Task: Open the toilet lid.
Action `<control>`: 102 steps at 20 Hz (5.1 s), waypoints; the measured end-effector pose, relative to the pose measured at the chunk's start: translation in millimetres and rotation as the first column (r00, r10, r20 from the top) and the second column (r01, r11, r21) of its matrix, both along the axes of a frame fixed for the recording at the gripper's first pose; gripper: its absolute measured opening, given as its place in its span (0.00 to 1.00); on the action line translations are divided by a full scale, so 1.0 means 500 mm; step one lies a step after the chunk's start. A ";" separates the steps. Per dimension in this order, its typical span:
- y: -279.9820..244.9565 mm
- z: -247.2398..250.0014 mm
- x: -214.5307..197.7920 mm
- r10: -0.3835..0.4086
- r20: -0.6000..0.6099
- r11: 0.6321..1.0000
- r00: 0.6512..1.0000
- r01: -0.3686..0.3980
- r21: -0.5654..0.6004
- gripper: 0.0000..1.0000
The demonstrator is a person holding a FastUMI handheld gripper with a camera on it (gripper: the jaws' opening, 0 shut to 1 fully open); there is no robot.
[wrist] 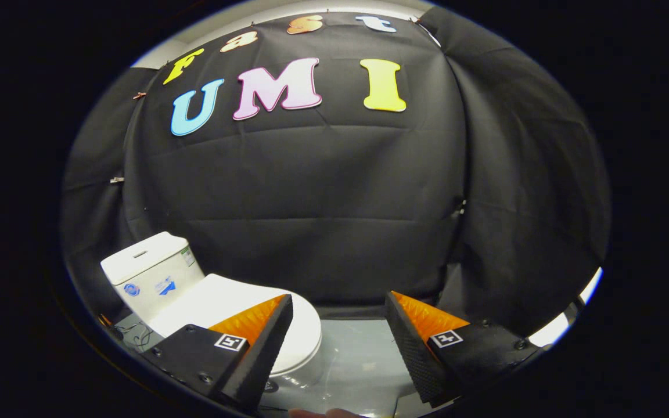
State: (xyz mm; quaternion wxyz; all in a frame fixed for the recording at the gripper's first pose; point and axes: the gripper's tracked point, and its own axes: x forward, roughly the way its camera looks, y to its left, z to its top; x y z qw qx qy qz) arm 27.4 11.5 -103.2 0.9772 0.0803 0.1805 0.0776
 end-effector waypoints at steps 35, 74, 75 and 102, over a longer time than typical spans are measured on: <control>0.280 -0.493 -0.215 0.409 -0.672 0.824 0.618 0.066 0.562 0.36; 0.362 -0.137 -0.159 0.413 -0.430 0.910 0.803 -0.342 0.235 0.05; 0.371 -0.118 -0.160 0.410 -0.421 0.911 0.809 -0.338 0.238 0.05; 0.707 0.220 -0.138 0.429 -0.129 0.900 0.894 -0.435 -0.026 0.05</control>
